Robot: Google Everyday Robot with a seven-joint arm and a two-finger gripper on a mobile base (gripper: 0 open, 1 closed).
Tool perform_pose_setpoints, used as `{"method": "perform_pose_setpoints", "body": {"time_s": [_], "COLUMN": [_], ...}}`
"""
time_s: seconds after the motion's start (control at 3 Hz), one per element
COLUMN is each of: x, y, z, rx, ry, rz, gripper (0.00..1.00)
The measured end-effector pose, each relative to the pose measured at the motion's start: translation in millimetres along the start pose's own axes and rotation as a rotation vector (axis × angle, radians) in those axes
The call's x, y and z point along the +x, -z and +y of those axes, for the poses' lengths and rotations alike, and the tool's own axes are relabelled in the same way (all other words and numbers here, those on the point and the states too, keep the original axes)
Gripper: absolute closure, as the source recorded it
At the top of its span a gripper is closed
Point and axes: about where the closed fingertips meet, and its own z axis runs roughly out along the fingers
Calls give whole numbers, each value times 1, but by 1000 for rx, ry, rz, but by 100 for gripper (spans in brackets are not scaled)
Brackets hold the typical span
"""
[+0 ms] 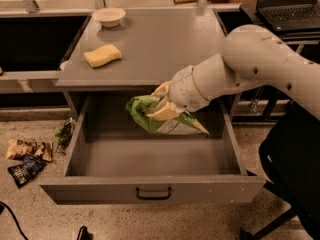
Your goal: Place green rice chip bag into top drawer
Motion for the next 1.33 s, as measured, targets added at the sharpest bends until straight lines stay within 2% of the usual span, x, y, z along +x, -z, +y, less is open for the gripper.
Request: {"method": "perform_pose_setpoints", "body": {"time_s": [0.33, 0.67, 1.0, 1.33], "x": [39, 69, 89, 103], "y": [-24, -38, -48, -55], "z": [2, 2, 1, -1], "rx": [-35, -45, -43, -42], "ry": [-43, -78, -108, -136], "rz": [86, 146, 187, 206], "gripper": [100, 100, 85, 62]}}
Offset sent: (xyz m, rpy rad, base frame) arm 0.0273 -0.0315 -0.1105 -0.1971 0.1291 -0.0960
